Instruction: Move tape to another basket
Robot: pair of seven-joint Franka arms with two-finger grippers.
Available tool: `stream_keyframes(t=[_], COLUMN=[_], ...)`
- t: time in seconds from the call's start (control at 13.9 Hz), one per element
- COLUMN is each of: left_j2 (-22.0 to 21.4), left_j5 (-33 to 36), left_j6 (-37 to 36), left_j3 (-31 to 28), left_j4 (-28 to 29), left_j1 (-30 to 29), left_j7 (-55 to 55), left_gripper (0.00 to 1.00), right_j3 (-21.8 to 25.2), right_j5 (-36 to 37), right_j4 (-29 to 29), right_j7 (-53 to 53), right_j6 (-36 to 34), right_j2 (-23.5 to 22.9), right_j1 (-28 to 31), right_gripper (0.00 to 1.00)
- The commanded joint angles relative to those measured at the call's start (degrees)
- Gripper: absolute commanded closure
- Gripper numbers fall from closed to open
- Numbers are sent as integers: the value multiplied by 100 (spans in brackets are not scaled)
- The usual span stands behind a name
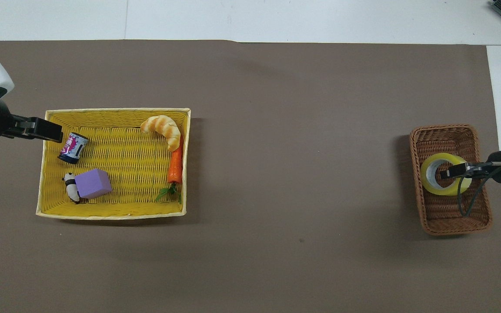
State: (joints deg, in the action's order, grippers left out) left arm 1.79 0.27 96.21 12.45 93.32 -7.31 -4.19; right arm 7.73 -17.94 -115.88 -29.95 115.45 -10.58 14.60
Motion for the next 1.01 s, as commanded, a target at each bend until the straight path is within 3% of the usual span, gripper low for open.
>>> stream_keyframes(t=[0.0,0.29,0.36,0.58,0.94], left_j2=[-100,-135,-135,-144,-319], left_j5=[87,104,104,113,87], left_j6=[-322,-392,-410,-576,-753], left_j3=[38,12,-93,-1251,-1236], left_j4=[-173,-252,-262,-288,-376], left_j1=[-86,-263,-115,1017,1100], left_j7=[-56,-274,-301,-302,-311], left_gripper=[0,0,0,0,0], right_j3=[-87,-113,-114,-113,-105], right_j5=[45,114,124,473,869], right_j4=[127,522,610,952,1164], right_j7=[-107,-55,-37,137,515], right_j6=[-75,-172,-172,-198,-216], right_j2=[4,74,100,171,285], right_j1=[122,-35,-175,-492,-843], right_gripper=[0,0,0,0,0])
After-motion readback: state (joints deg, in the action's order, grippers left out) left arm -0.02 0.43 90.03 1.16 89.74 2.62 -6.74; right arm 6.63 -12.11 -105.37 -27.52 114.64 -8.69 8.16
